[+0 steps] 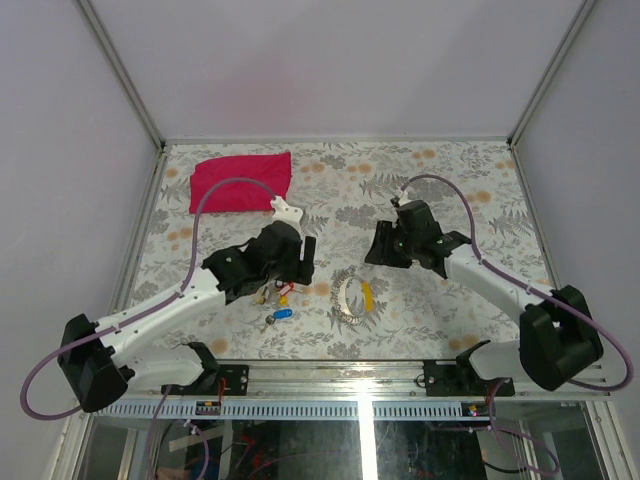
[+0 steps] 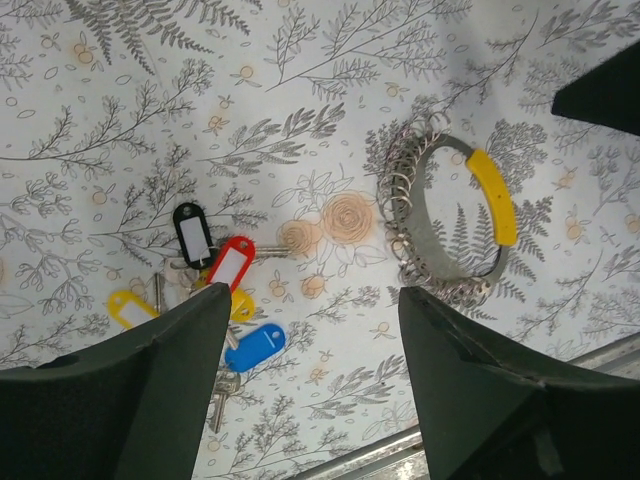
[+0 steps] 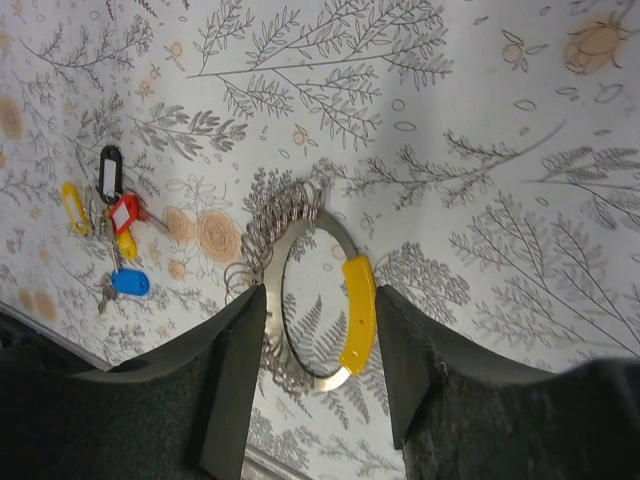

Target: Put the keys on the keyring

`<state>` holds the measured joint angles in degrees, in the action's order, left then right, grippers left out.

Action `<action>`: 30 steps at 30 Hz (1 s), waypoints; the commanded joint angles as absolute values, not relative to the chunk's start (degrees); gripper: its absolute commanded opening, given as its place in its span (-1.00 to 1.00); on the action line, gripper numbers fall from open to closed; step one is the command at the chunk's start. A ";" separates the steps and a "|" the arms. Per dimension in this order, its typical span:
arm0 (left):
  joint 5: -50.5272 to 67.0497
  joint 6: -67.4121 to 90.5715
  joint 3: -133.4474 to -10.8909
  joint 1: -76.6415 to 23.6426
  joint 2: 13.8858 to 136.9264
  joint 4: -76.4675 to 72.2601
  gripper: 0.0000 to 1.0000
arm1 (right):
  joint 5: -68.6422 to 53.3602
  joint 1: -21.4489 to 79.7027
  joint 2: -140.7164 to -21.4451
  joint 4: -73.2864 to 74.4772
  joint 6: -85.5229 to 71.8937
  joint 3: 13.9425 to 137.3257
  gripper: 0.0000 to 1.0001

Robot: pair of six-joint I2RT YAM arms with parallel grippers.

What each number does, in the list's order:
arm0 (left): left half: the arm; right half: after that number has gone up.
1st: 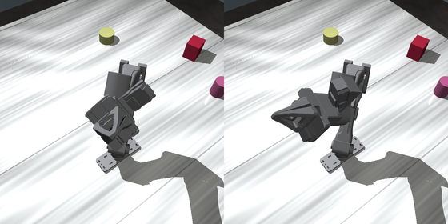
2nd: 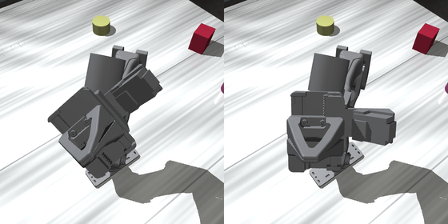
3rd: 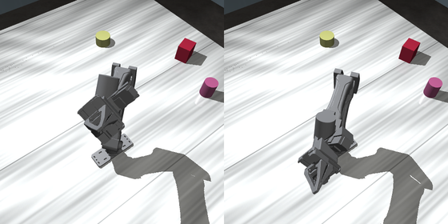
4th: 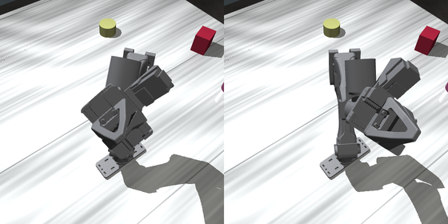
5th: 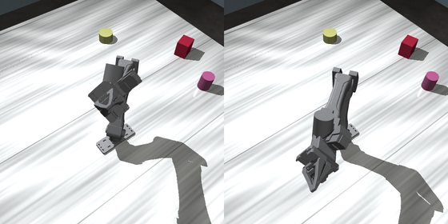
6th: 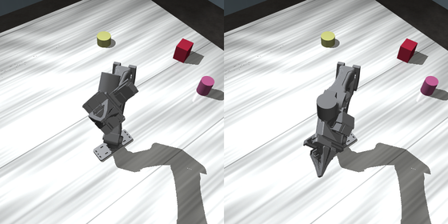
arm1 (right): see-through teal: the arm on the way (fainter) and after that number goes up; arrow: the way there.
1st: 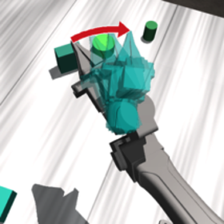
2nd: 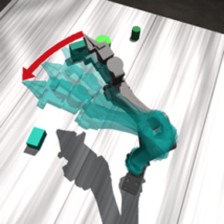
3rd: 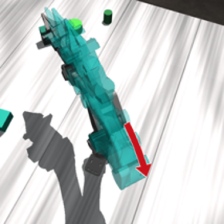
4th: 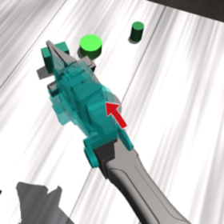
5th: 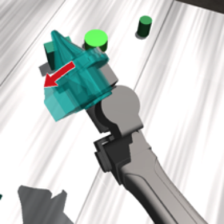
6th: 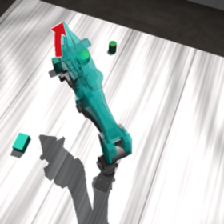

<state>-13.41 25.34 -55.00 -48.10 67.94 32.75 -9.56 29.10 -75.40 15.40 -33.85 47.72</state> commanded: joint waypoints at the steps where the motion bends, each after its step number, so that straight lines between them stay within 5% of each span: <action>1: -15.58 23.50 -51.86 -47.84 64.46 28.01 0.41 | -9.56 30.86 -80.95 6.82 -37.62 49.33 0.07; 30: -15.07 23.01 -51.77 -47.81 65.06 27.82 0.37 | -9.67 33.68 -98.87 2.49 -38.77 54.32 -0.45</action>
<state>-14.55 24.05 -51.35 -48.10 64.88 31.20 -10.09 33.34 -97.69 4.56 -38.46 51.92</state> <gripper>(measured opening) 0.687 0.298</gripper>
